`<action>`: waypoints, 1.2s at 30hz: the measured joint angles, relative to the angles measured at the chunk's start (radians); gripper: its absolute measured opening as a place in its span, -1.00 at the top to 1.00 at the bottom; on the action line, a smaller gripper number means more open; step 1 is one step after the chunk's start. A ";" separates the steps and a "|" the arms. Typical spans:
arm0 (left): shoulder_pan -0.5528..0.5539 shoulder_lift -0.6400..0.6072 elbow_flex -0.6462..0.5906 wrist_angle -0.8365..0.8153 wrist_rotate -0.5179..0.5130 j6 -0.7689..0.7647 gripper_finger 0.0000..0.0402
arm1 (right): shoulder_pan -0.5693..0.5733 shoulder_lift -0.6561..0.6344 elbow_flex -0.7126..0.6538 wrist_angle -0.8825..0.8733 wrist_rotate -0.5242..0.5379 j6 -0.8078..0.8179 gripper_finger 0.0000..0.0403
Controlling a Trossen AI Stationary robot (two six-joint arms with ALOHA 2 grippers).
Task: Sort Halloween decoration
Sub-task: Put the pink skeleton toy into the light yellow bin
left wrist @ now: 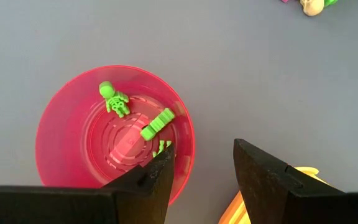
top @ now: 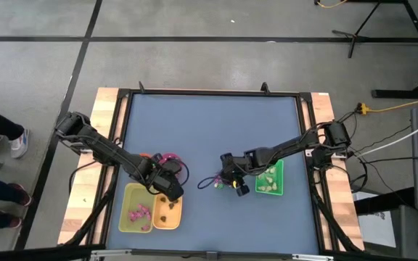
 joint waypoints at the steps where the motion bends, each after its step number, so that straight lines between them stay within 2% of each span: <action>1: 0.000 0.000 0.000 0.000 0.000 0.000 0.26 | 0.000 0.000 0.000 0.004 -0.010 -0.004 0.19; 14: 0.000 0.000 0.000 0.000 0.000 0.000 0.26 | -0.001 0.000 0.000 -0.008 0.036 -0.002 0.44; 31: 0.000 0.000 0.000 0.001 0.000 0.000 0.26 | -0.001 0.000 0.001 -0.048 0.035 0.003 0.48; 36: 0.000 0.000 0.000 0.001 0.000 0.000 0.26 | -0.001 0.000 0.001 -0.048 0.035 0.003 0.63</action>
